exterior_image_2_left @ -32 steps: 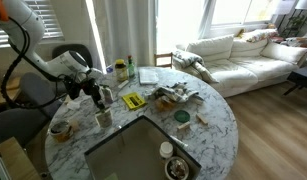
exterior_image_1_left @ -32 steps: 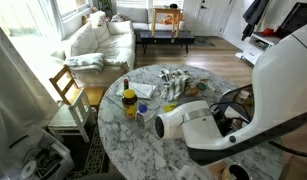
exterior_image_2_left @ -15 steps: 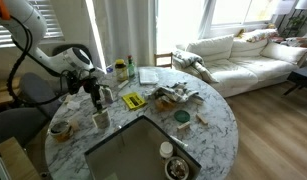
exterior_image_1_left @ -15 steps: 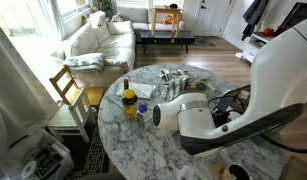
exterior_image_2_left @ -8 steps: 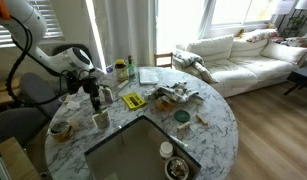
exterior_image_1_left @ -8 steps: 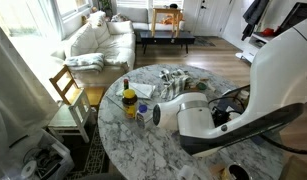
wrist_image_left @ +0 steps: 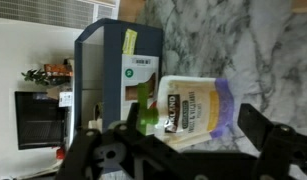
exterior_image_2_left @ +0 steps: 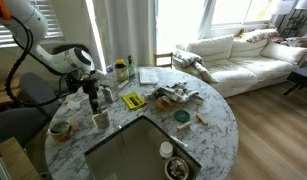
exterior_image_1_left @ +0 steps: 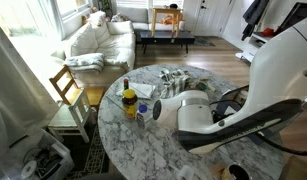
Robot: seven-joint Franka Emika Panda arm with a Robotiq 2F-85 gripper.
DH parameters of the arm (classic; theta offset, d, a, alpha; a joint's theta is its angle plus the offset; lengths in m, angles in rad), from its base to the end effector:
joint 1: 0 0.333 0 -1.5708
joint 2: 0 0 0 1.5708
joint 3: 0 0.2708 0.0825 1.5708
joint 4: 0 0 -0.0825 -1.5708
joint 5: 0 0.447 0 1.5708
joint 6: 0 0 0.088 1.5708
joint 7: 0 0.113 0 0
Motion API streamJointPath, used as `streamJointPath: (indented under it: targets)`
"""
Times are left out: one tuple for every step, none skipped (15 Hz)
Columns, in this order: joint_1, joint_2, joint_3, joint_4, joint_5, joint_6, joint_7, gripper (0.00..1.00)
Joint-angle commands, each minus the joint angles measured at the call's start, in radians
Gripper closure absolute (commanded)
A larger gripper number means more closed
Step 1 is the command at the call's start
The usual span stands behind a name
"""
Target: Put the two sachets in an upright position
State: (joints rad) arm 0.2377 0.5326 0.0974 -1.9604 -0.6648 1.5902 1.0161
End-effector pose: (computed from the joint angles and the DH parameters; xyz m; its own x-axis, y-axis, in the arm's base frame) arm 0.5203 0.1136 0.0912 0.9123 -0.3887 -0.1291 -0.1053 -0.5272 0.8432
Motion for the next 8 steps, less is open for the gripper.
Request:
streamJointPath:
  targets:
    - [-0.044, -0.146, -0.004, -0.057, 0.117, 0.037, -0.066, 0.0]
    - [-0.049, -0.179, -0.011, -0.062, 0.133, 0.039, -0.073, 0.0]
    - [-0.054, -0.207, -0.018, -0.058, 0.148, 0.035, -0.08, 0.0]
    - [-0.059, -0.241, -0.023, -0.056, 0.16, 0.032, -0.088, 0.0]
    - [-0.062, -0.267, -0.029, -0.055, 0.163, 0.03, -0.09, 0.0]
    - [-0.067, -0.293, -0.031, -0.052, 0.172, 0.029, -0.098, 0.0]
    - [-0.073, -0.316, -0.032, -0.05, 0.182, 0.03, -0.108, 0.0]
    - [-0.079, -0.34, -0.033, -0.054, 0.194, 0.034, -0.117, 0.0]
